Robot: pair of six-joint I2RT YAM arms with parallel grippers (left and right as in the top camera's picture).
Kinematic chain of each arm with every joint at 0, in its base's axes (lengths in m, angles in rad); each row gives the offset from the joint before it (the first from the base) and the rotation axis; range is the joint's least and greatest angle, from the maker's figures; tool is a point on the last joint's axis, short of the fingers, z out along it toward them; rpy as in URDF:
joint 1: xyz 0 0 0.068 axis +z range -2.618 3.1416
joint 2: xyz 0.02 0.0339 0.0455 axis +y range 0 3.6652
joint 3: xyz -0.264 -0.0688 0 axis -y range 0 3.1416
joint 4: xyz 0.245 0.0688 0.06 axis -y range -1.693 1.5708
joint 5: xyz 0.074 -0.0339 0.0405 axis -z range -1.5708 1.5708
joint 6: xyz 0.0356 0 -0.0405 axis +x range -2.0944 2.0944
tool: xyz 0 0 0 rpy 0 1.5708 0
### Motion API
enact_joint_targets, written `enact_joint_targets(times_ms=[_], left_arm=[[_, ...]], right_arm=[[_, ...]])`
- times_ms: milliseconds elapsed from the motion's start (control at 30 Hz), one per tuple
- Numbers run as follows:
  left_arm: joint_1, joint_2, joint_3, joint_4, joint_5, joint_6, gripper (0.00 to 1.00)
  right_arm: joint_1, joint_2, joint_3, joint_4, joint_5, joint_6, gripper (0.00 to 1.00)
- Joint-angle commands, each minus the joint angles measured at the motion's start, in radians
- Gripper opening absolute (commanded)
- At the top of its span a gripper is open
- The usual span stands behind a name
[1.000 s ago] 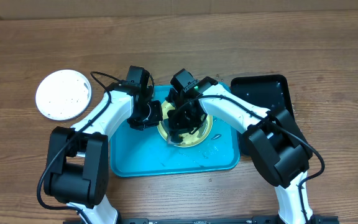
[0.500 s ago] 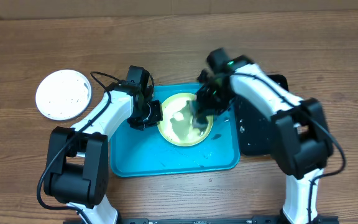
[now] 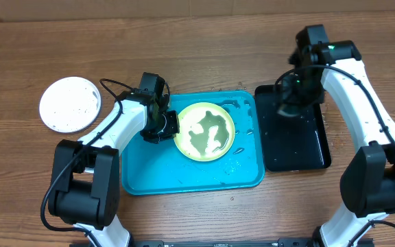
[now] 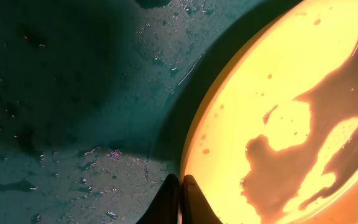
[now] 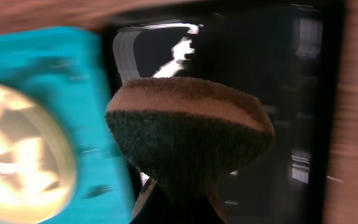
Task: Clean dirty plates on tray and stack at the side
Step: 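Return the sponge to the black tray and raise the right arm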
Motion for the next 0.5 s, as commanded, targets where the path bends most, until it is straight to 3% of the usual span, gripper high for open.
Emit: enact_joint_targets(times_ms=[0, 467], left_arm=[[-0.002, -0.010, 0.013, 0.001, 0.005, 0.042, 0.05], [-0.002, -0.009, 0.006, 0.010, -0.031, 0.049, 0.06]], right_arm=[[-0.011, -0.001, -0.060, 0.042, 0.168, -0.007, 0.04], [-0.011, -0.001, -0.272, 0.226, 0.206, -0.060, 0.04]])
